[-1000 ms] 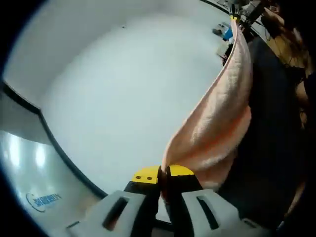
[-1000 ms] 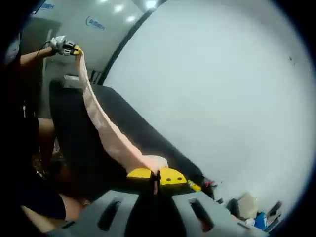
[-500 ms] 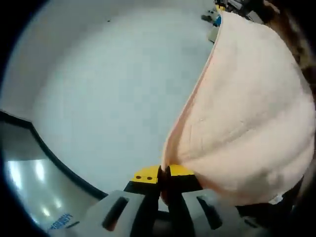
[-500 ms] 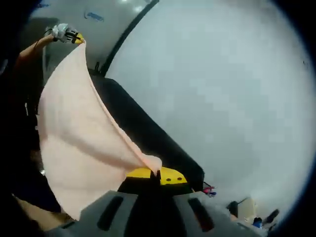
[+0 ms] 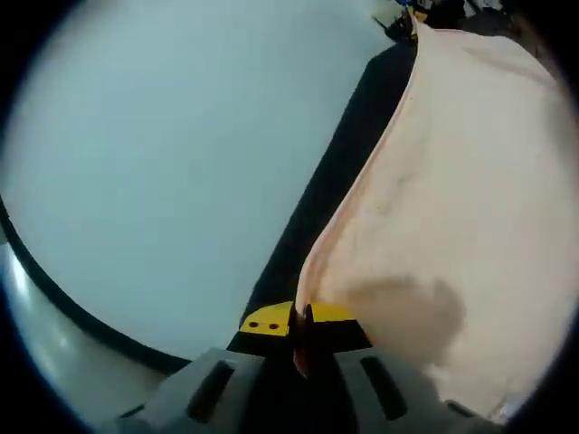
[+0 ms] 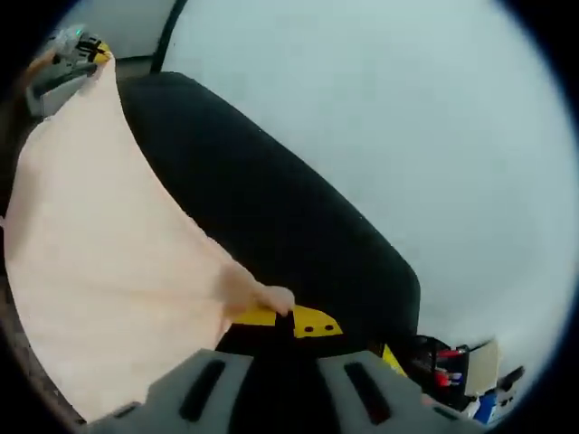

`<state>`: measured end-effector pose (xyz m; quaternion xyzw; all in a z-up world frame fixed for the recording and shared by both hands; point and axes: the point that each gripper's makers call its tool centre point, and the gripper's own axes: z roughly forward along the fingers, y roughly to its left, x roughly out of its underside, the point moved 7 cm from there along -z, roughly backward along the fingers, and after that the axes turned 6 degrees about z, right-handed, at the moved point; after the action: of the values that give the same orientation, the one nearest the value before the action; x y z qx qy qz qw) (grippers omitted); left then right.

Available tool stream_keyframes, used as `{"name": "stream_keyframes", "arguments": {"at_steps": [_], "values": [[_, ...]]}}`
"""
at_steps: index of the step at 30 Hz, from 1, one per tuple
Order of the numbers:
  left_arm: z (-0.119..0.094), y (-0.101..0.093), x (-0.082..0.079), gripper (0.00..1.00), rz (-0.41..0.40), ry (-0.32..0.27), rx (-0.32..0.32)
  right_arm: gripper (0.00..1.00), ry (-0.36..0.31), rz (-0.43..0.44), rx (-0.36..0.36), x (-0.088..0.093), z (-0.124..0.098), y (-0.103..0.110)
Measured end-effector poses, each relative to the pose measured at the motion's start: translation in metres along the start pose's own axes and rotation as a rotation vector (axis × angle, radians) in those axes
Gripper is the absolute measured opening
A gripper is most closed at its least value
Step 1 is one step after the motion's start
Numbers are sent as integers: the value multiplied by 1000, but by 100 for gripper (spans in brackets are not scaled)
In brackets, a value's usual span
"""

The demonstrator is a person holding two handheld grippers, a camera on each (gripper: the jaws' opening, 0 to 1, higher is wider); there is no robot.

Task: Fold the towel on the table until its edges align and the towel forms a compact rectangular stack.

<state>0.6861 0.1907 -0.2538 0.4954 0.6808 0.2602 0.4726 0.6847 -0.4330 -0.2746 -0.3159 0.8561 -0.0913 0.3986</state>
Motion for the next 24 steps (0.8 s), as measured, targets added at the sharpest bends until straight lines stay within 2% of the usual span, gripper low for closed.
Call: {"name": "stream_keyframes", "arguments": {"at_steps": [2,5,7,10,11,14,15,17,18,20,21,22,23,24], "values": [[17,-8,0,2,-63,-12,15,1,1,3,7,-3,16,-7],[25,-6,2,2,-91,-22,-12,1,3,-6,12,-1,28,-9],[34,-5,3,2,-127,-24,-19,1,28,-5,2,1,37,-12],[43,-14,5,2,-129,-6,-12,1,54,-19,-3,7,51,-10],[53,-12,8,2,-134,3,-6,1,59,-17,-5,8,54,-9],[56,-23,11,2,-131,28,16,1,88,-13,-22,11,67,-5],[67,-23,15,2,-133,42,26,1,98,-12,-26,13,72,-2],[64,-31,20,3,-160,63,37,2,96,-39,-9,14,79,2],[64,-35,22,3,-158,74,48,3,92,-54,-1,12,89,-4],[63,-41,26,4,-102,106,92,5,88,-82,26,9,92,-4],[66,-43,29,8,-104,108,88,6,89,-78,28,10,92,-5],[64,-41,31,11,-62,111,91,7,95,-66,23,12,93,-8],[60,-37,30,15,-56,106,74,10,93,-59,22,14,91,-11],[57,-33,32,20,-85,104,56,15,86,-58,31,17,88,-14]]}}
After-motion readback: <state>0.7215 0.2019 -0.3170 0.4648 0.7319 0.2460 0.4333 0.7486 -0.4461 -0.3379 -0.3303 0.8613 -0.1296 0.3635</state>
